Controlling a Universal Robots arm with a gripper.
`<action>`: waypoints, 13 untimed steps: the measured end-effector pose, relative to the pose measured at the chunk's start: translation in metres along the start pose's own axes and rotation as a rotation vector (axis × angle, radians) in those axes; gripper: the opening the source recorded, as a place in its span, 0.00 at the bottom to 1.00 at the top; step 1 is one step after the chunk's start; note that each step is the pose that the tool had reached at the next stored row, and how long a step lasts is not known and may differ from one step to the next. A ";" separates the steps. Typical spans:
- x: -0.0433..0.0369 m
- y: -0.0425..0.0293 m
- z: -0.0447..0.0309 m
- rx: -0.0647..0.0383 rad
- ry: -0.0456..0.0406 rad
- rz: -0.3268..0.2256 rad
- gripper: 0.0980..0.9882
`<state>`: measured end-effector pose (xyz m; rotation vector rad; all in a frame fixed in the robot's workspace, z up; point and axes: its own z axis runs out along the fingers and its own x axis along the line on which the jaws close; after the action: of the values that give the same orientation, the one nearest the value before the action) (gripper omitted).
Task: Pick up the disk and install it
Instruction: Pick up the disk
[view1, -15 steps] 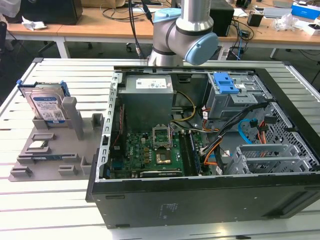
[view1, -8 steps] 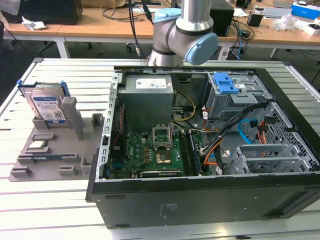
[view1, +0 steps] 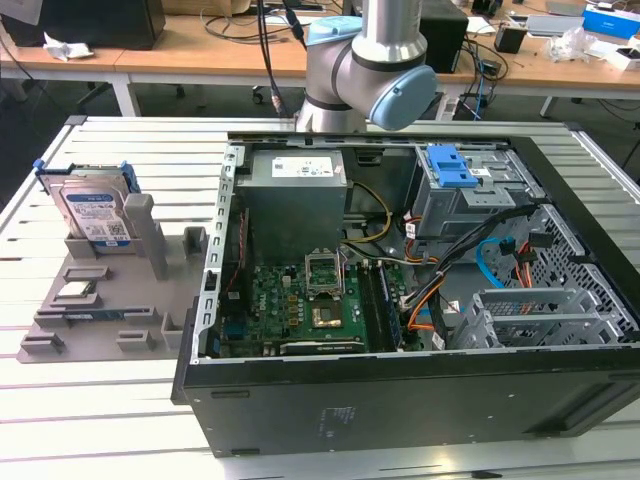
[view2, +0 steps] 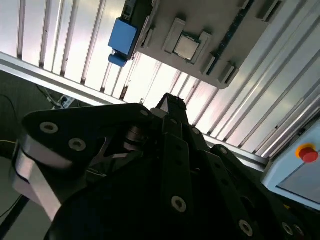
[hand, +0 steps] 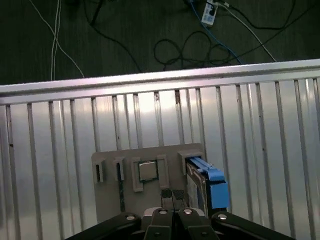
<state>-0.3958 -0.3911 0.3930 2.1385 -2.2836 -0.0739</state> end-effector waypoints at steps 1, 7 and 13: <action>0.0000 0.0000 0.0000 -0.001 0.0016 -0.038 0.01; 0.0000 0.0000 0.0000 -0.003 0.0054 -0.126 0.01; 0.0000 0.0000 0.0000 -0.006 0.0102 -0.240 0.01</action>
<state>-0.3958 -0.3911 0.3930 2.3925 -2.0074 -0.0711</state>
